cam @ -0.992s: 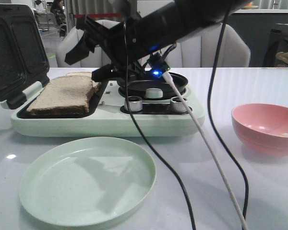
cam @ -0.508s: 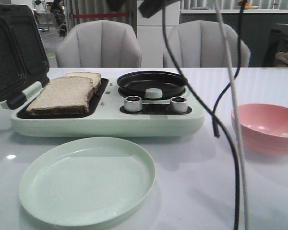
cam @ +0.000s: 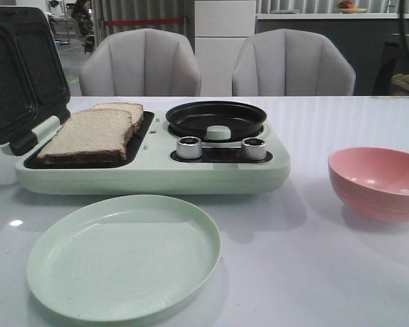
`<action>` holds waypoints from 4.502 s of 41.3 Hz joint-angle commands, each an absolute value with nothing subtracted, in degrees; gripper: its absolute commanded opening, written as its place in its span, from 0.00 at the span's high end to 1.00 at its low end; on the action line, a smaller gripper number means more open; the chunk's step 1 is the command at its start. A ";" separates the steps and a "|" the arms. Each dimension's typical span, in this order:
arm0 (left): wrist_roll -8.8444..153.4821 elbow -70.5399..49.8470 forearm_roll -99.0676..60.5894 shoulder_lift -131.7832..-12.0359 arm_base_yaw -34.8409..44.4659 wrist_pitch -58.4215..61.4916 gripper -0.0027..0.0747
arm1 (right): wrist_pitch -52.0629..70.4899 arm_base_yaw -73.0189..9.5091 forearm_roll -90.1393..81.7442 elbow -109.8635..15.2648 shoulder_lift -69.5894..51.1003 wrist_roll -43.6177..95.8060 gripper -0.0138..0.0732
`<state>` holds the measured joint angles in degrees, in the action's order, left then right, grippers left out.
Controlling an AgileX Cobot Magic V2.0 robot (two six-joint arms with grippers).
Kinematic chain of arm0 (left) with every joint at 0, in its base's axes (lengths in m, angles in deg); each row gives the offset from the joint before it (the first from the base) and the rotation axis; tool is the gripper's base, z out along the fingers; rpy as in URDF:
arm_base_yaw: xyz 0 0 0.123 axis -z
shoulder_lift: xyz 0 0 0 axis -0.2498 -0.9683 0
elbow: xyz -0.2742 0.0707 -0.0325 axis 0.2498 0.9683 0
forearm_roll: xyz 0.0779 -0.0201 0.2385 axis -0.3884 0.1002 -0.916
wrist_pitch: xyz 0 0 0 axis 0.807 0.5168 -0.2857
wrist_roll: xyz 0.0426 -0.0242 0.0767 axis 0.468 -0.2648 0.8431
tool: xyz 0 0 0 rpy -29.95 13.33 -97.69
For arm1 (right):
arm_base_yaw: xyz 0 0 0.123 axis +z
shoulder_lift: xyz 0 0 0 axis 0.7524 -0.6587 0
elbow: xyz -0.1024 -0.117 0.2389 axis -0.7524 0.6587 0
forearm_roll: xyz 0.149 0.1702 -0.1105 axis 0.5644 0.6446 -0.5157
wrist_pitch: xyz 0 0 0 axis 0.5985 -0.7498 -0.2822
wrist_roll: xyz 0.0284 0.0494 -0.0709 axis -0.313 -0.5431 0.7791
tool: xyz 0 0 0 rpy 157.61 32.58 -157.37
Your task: Make breakfast with bread and shrimp
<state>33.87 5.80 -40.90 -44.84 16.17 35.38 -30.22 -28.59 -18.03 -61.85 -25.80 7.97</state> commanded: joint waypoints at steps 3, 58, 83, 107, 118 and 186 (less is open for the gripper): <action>33.72 4.18 -40.72 -44.98 16.56 30.99 0.63 | -26.29 -33.03 -18.75 -55.99 -18.62 7.88 0.24; 33.62 4.39 -41.42 -45.12 16.56 31.19 0.63 | -17.42 -53.78 -8.99 -39.78 -29.07 10.08 0.24; 25.36 -9.46 -57.88 -58.35 2.49 38.73 0.63 | -17.94 -53.78 -8.99 -39.78 -26.79 10.84 0.24; 41.74 -25.46 -42.31 -80.29 -20.79 38.55 0.63 | -21.18 -53.78 -8.99 -39.78 -26.79 10.84 0.24; 54.92 -32.48 -21.44 -91.23 -32.95 40.38 0.63 | -21.18 -53.78 -8.99 -39.78 -26.79 10.84 0.24; 68.08 -55.68 2.72 -118.69 -23.49 46.44 0.63 | -21.18 -53.78 -8.99 -39.78 -26.79 10.84 0.24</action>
<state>67.83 -53.17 -1.15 -121.83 -25.54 47.34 -22.61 -53.37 -9.33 -38.06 -28.83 10.48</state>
